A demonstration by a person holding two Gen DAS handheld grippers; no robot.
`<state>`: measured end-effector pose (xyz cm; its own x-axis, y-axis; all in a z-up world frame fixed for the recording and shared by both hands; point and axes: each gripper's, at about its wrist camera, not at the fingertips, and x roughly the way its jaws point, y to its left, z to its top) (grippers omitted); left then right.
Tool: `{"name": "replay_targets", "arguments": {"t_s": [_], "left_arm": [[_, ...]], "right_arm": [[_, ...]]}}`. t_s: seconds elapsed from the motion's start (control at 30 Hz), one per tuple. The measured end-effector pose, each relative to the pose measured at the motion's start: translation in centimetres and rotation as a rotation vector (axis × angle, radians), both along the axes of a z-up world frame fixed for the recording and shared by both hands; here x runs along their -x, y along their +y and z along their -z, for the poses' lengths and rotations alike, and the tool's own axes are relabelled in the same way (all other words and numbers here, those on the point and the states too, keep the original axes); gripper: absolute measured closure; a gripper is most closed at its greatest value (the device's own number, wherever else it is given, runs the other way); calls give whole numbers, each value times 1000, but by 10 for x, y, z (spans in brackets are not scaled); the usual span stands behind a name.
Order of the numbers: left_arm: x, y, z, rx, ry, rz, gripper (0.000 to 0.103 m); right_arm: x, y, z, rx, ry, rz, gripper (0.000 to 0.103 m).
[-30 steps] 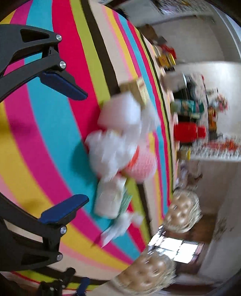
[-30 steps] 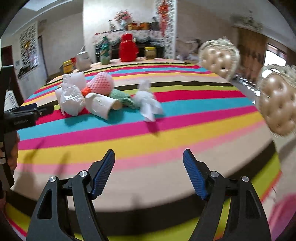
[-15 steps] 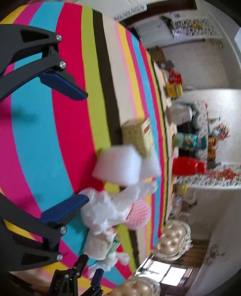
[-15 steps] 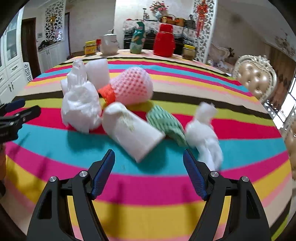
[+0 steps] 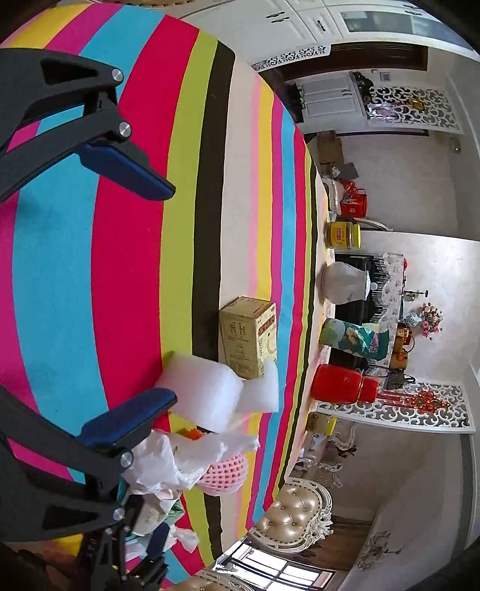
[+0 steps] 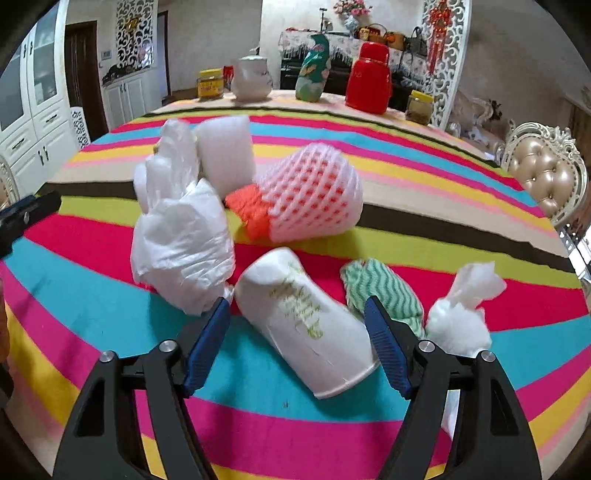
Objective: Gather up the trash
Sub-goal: 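Grasp the white paper cup with green print with the right gripper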
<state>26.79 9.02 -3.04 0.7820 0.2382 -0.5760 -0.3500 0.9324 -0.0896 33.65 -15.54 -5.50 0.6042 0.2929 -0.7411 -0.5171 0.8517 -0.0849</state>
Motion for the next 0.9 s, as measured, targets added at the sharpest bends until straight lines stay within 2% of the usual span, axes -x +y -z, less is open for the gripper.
{"name": "replay_targets", "arguments": {"t_s": [0.07,0.17,0.23,0.5,0.57,0.63,0.73,0.9], "left_arm": [[0,0,0,4,3,1,5],[1,-1,1,10,6,7,5],[2,-3,0,5,4,12,5],[0,-10,4,-16,21,29,5],[0,-10,5,-21,23,34,5],[0,-13,6,-23,26,45,5],[-3,-18,8,-39,36,62,5],[-6,-26,14,-65,55,97,5]], "right_arm": [[11,-1,-5,-14,23,-39,40],[25,2,-11,-41,45,-103,53],[30,7,-11,-8,18,-111,53],[8,21,14,69,28,-49,50],[12,22,15,105,-8,-33,57],[14,19,12,85,-7,-28,64],[29,8,2,74,-52,10,66],[65,-27,-23,-29,-105,133,66]]}}
